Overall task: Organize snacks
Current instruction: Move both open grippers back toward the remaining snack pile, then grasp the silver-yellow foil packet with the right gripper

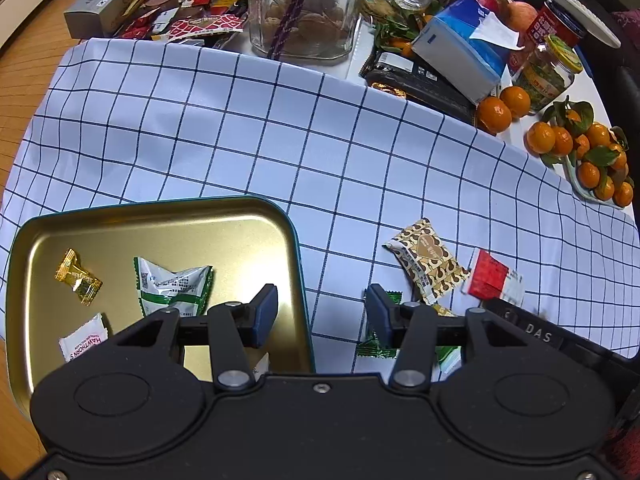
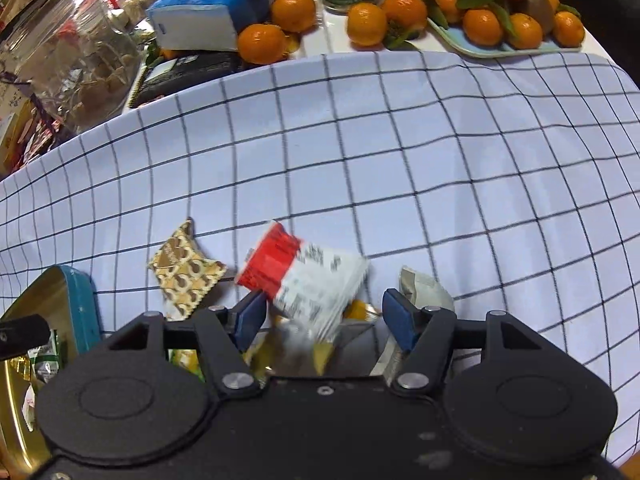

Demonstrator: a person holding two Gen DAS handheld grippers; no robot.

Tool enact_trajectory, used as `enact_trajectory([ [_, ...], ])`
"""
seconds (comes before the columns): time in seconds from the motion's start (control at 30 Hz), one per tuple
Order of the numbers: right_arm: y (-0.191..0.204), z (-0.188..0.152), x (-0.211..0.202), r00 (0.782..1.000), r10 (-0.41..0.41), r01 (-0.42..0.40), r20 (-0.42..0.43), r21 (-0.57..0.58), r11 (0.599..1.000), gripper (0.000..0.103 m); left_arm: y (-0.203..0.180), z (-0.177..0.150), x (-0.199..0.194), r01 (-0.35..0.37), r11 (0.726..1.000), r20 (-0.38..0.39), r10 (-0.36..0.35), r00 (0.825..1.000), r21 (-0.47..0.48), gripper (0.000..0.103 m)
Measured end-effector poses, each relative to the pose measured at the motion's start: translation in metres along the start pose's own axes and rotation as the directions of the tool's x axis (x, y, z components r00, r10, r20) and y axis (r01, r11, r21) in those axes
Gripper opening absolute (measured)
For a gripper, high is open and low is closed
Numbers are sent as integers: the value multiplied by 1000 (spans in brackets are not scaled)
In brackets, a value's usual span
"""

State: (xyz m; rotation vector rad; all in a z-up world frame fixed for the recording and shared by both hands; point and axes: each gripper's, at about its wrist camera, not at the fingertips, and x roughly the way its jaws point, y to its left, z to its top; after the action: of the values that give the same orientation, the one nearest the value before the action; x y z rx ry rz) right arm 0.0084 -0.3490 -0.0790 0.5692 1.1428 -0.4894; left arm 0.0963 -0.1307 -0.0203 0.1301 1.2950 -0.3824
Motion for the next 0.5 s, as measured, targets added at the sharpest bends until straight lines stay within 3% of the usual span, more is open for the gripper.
enact_trajectory([
  [0.5,-72,4,-13,998,-57,52,21,169,984,67,-19,-5,5,2,998,-16,-1,1000,61,56],
])
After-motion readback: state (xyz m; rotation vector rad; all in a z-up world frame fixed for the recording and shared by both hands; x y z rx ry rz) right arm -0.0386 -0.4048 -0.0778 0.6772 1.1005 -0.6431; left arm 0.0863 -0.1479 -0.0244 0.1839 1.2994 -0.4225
